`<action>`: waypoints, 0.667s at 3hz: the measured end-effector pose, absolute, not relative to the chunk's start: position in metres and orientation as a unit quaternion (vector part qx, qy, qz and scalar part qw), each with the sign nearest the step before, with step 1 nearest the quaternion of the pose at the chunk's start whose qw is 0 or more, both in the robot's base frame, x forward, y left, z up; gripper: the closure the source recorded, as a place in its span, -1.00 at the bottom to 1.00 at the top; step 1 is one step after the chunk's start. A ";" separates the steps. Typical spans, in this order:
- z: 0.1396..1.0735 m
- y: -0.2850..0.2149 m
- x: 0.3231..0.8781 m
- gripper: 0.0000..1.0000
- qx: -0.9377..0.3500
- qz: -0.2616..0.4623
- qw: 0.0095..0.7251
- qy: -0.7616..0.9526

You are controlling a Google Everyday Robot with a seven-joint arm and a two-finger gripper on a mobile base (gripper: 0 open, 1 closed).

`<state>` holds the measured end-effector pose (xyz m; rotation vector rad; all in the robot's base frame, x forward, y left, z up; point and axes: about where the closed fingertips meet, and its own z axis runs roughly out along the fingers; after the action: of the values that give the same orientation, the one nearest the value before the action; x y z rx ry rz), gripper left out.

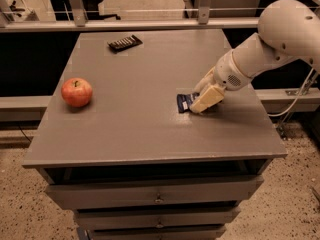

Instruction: Move rxbar blueberry near rxbar chocolate

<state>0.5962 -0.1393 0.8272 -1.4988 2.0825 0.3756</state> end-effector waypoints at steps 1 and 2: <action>0.830 -0.139 0.596 0.73 -0.556 0.139 0.271 0.773; 0.831 -0.140 0.596 1.00 -0.556 0.139 0.271 0.773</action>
Offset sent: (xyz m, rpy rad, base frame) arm -0.0261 -0.0343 0.0502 0.0254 0.0117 -0.0389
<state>0.5961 -0.1396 0.8309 -1.4982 2.0826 0.3756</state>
